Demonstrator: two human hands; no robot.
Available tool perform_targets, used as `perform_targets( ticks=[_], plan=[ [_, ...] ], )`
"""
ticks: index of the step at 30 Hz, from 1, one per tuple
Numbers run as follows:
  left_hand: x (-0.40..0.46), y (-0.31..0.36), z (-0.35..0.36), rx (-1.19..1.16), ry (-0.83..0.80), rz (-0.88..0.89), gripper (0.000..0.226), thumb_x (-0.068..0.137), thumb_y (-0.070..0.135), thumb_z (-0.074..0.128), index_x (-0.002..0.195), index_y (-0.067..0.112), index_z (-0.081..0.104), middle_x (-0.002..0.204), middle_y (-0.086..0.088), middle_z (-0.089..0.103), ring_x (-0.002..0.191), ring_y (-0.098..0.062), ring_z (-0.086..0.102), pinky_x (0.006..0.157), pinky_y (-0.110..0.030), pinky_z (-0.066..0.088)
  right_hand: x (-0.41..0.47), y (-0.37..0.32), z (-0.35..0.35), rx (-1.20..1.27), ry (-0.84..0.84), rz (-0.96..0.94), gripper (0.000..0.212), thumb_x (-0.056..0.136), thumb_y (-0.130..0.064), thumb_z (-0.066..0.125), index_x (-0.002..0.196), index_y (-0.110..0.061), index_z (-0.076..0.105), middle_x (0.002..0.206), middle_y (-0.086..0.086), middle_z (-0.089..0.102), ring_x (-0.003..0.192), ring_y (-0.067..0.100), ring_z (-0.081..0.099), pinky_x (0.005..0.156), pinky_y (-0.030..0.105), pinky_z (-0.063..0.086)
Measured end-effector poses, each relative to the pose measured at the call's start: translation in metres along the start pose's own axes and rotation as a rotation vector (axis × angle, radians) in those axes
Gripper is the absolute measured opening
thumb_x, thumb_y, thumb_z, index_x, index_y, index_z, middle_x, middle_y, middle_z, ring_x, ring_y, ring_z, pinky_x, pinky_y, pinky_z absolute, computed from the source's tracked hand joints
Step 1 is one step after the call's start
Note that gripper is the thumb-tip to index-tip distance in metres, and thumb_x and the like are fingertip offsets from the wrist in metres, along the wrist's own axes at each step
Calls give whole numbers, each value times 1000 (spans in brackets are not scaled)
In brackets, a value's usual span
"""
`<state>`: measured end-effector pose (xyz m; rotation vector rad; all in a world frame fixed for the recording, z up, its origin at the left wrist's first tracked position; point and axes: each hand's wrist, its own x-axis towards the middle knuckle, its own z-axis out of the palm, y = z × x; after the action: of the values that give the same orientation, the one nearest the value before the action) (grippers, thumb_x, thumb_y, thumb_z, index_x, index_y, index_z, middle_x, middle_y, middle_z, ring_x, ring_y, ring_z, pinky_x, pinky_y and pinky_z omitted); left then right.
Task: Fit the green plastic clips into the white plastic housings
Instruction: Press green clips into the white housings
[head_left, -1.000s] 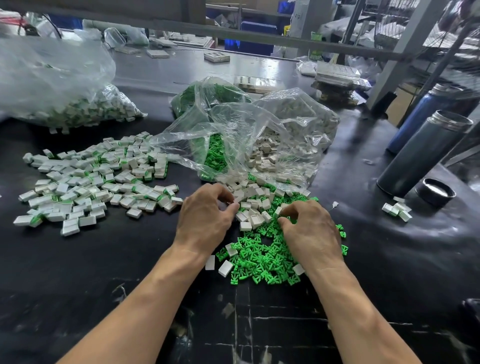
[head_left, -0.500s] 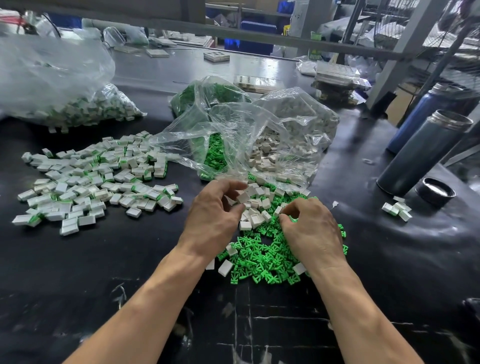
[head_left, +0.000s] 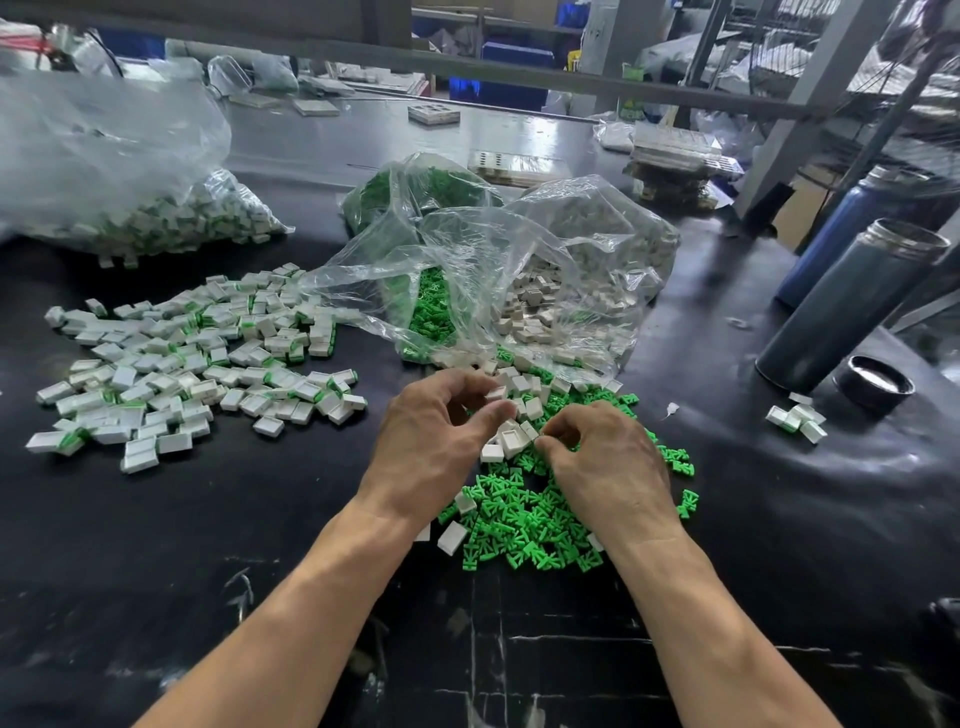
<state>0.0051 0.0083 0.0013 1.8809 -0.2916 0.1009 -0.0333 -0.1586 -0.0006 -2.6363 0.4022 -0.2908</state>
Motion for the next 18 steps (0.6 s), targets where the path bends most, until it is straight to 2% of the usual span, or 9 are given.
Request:
perform_targets(
  ticks=[3, 5, 7, 8, 10, 14, 18],
  plan=[
    [-1, 1, 0, -3, -17, 10, 15, 93, 34, 73, 104, 25, 77, 82, 9, 75, 73, -9, 69, 61, -17, 53, -2, 0, -2, 103, 102, -24, 11, 98, -38, 69, 99, -28, 73, 93, -11, 68, 87, 12, 62, 78, 26, 44],
    [-2, 2, -1, -19, -26, 13, 19, 94, 30, 73, 112, 24, 77, 86, 10, 76, 74, -4, 69, 65, -17, 54, -3, 0, -4, 277, 158, -42, 9, 97, -33, 70, 95, -25, 74, 84, -13, 70, 78, 7, 65, 74, 26, 53],
    [-2, 3, -1, -39, -32, 12, 27, 93, 24, 74, 120, 22, 75, 89, 11, 76, 73, 1, 67, 67, -15, 53, -5, -3, -4, 457, 169, -50, 6, 95, -28, 74, 90, -24, 74, 77, -14, 70, 73, 1, 66, 64, 12, 51],
    [-2, 4, 0, -40, -36, 15, 30, 93, 21, 75, 122, 22, 74, 89, 11, 75, 73, 1, 66, 68, -16, 54, -6, -4, -4, 540, 159, -48, 5, 95, -25, 75, 90, -24, 74, 77, -13, 71, 74, -2, 67, 61, 10, 50],
    [-2, 5, 1, -43, -40, 30, 32, 92, 16, 75, 124, 21, 73, 90, 10, 73, 72, 0, 64, 68, -16, 53, -8, -6, -3, 686, 119, -47, 3, 95, -21, 75, 93, -23, 74, 79, -10, 72, 73, -4, 68, 55, 8, 50],
    [-3, 7, 1, -44, -44, 53, 33, 93, 11, 73, 124, 22, 73, 96, 9, 73, 74, 1, 63, 68, -16, 52, -10, -8, 0, 815, 79, -81, 13, 96, -17, 74, 98, -29, 76, 84, -4, 70, 67, -6, 63, 51, 7, 47],
    [-3, 7, 2, -67, -67, 68, 34, 91, 8, 74, 124, 19, 73, 104, 5, 74, 79, 5, 65, 75, -12, 51, -11, -11, -1, 887, 55, -158, 18, 97, -16, 72, 103, -31, 78, 104, 3, 70, 86, 2, 68, 59, 11, 53]
  ],
)
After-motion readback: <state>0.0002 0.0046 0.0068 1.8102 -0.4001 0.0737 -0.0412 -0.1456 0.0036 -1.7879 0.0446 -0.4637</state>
